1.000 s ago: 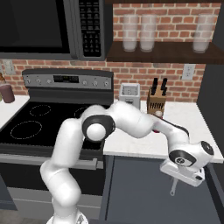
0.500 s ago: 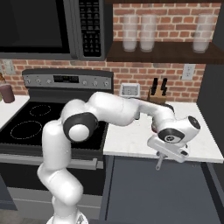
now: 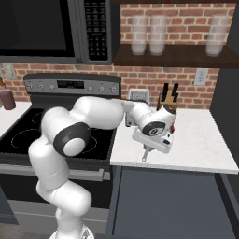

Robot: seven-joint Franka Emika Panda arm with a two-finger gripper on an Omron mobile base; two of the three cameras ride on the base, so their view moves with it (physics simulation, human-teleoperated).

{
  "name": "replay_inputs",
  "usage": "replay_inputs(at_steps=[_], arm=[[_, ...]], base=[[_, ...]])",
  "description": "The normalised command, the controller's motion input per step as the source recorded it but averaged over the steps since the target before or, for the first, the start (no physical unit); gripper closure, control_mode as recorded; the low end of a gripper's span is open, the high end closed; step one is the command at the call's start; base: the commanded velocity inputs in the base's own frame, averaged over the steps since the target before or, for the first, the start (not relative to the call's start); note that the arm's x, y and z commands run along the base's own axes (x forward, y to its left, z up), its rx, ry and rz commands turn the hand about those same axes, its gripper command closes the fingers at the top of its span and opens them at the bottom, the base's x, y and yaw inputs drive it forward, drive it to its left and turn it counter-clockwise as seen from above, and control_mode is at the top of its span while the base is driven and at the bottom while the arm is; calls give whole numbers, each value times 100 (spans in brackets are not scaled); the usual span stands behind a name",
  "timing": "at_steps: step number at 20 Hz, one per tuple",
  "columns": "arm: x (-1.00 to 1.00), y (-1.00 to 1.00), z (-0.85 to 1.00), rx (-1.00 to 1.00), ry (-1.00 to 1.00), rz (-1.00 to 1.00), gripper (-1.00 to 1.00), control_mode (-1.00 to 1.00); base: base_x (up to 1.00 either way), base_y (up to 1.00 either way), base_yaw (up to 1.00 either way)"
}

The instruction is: Pick the measuring cup from the drawer and place it on the counter.

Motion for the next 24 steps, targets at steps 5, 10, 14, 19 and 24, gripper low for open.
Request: replay_inputs(at_steps=[5, 10, 14, 19, 24], arm=[[21, 26, -9, -3, 4, 0, 100, -100], [63, 8, -37, -6, 2, 0, 100, -100], [89, 0, -6, 0, 6, -1, 100, -100], [69, 0, 0, 0, 5, -1, -100, -100], [-13, 0, 0, 0, 0, 0, -100, -100]], base=[[0, 0, 0], [0, 0, 0], [0, 0, 0], [0, 0, 0], [0, 0, 0]])
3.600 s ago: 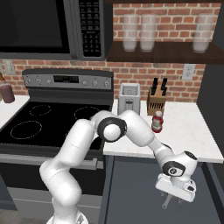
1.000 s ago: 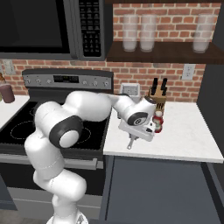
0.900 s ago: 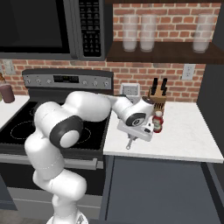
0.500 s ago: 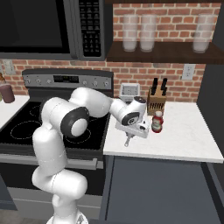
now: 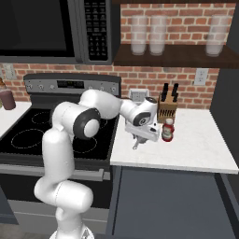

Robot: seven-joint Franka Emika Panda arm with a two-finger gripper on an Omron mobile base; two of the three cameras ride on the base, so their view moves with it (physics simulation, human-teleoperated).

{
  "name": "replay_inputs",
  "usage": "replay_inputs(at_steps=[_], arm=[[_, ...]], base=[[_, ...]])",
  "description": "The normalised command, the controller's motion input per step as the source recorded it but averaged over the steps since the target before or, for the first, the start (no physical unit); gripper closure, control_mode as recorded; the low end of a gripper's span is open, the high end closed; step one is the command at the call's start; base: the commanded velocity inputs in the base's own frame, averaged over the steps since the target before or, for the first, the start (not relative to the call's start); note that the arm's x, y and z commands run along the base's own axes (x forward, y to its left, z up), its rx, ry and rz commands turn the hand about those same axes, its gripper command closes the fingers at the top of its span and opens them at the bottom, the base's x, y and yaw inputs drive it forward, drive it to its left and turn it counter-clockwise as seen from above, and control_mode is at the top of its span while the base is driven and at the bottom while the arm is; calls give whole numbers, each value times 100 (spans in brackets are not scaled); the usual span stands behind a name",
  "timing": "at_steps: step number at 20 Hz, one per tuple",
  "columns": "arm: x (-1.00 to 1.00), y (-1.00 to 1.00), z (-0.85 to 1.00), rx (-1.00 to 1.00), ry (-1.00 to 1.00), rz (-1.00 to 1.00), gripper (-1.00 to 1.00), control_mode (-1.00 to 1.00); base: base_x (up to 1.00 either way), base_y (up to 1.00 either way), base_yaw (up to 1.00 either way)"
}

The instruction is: Pick the measuring cup from the drawer and place it on the counter.

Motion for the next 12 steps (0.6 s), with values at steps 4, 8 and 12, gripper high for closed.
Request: replay_inputs(at_steps=[4, 8, 12], arm=[[-33, 0, 7, 0, -3, 0, -100, -100], [-88, 0, 62, 1, -29, 0, -100, -100], [-100, 15, 100, 2, -54, 0, -100, -100]], base=[[0, 0, 0], [0, 0, 0], [0, 0, 0]])
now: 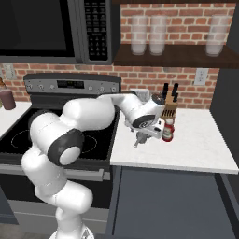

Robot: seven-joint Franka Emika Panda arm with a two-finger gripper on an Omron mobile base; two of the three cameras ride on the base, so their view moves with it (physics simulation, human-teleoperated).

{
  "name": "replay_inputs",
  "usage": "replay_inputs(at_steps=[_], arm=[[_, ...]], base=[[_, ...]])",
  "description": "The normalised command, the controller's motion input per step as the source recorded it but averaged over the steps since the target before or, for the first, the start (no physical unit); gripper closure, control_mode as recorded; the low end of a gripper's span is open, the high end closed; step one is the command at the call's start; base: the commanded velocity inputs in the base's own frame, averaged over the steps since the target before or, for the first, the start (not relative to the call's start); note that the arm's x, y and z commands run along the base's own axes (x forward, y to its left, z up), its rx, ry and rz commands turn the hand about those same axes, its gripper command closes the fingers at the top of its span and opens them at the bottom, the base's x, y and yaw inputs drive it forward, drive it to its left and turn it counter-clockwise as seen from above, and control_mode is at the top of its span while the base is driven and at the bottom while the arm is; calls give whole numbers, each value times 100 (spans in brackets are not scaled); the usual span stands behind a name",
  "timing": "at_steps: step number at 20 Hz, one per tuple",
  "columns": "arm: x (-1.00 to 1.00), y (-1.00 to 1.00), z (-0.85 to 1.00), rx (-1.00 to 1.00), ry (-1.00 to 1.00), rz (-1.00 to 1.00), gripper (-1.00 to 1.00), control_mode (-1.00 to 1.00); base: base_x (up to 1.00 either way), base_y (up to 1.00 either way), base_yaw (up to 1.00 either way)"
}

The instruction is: Pick the measuring cup from the drawer and place it on the counter.

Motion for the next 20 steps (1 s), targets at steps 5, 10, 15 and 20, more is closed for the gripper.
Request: replay_inputs(at_steps=[5, 10, 15, 20], arm=[[-100, 23, 100, 2, -55, 0, -100, -100], [-100, 17, 100, 2, -48, 0, -100, -100], [-100, 12, 100, 3, -40, 0, -100, -100], [-100, 4, 100, 2, -39, 1, -100, -100]], base=[[0, 0, 0], [0, 0, 0], [0, 0, 0], [0, 0, 0]])
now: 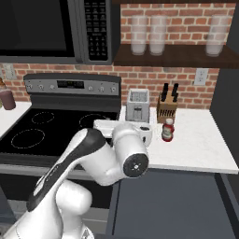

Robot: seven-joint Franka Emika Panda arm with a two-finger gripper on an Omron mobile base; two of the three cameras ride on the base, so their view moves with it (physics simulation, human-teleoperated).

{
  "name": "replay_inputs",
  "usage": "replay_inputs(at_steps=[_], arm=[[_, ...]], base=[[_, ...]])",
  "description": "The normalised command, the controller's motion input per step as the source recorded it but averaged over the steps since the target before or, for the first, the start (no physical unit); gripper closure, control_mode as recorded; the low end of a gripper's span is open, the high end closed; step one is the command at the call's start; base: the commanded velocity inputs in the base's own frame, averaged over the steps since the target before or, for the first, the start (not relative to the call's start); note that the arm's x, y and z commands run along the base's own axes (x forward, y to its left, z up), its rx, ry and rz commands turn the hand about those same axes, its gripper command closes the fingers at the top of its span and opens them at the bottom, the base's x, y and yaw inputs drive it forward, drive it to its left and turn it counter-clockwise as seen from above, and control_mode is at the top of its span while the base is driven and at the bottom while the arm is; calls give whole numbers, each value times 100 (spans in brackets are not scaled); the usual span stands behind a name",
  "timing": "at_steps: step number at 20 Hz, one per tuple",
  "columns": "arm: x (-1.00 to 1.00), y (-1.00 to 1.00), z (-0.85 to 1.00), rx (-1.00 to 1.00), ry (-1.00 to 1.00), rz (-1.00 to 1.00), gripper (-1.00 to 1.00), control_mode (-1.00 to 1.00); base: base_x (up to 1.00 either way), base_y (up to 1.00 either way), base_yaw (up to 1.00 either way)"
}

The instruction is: Pick the measuring cup from the drawer and place it on the counter.

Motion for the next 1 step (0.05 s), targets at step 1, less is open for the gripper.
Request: replay_inputs(at_steps=[1], arm=[[-85, 0, 100, 6, -40, 16, -100, -100]], base=[[0, 0, 0]])
